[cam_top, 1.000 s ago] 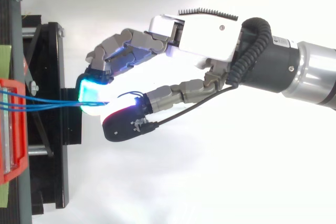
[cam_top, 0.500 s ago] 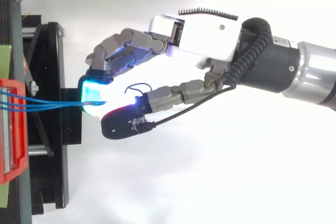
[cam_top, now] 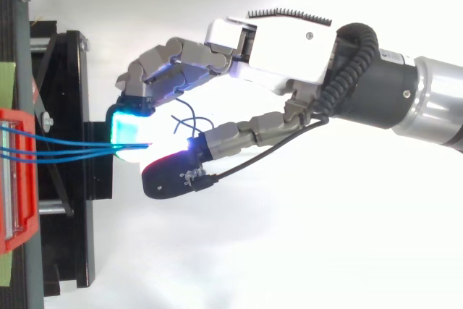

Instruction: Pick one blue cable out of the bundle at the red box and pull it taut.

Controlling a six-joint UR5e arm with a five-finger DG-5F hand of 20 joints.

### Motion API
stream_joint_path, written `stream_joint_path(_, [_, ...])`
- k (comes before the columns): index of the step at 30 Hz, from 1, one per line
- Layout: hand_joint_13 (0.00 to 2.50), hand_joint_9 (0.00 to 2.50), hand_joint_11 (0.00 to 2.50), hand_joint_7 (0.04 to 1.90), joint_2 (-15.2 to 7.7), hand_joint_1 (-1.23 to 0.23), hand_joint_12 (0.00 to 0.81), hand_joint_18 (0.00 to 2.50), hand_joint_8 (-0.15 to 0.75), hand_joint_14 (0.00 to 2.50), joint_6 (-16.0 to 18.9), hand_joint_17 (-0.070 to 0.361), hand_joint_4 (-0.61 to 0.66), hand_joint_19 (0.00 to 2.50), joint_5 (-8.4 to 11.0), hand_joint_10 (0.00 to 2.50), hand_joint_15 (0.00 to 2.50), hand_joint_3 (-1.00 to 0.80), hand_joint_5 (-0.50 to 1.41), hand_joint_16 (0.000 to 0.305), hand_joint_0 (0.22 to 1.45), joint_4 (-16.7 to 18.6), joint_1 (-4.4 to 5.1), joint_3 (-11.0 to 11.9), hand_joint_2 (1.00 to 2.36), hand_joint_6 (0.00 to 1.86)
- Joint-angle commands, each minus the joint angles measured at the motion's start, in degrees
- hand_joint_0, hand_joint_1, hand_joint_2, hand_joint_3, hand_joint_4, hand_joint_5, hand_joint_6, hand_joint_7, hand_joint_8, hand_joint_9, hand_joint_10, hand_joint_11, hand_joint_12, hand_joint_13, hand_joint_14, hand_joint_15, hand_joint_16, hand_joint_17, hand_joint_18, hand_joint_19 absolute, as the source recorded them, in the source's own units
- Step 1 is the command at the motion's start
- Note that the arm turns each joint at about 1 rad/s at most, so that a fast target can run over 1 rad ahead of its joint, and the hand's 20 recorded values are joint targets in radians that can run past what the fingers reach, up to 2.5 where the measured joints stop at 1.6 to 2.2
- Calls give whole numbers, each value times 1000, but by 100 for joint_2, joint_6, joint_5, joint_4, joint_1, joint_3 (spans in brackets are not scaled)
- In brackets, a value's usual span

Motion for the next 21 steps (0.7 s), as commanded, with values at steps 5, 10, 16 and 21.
stream_joint_path(5, [329,596,385,956,90,-929,355,396,326,3,-8,119,-35,96,1,8,90,-284,-173,53,727,-165,0,0,1014,919])
stream_joint_path(10, [306,560,368,918,90,-949,353,386,315,3,9,120,26,85,1,9,79,-463,-182,53,760,-271,0,0,1002,916])
stream_joint_path(16, [297,555,368,878,99,-930,355,363,319,4,9,119,138,118,1,7,94,-500,-176,53,628,-315,0,0,1000,902])
stream_joint_path(21, [299,573,369,879,99,-839,368,351,338,4,9,125,149,146,1,7,110,-500,-167,56,536,-315,0,0,1000,886])
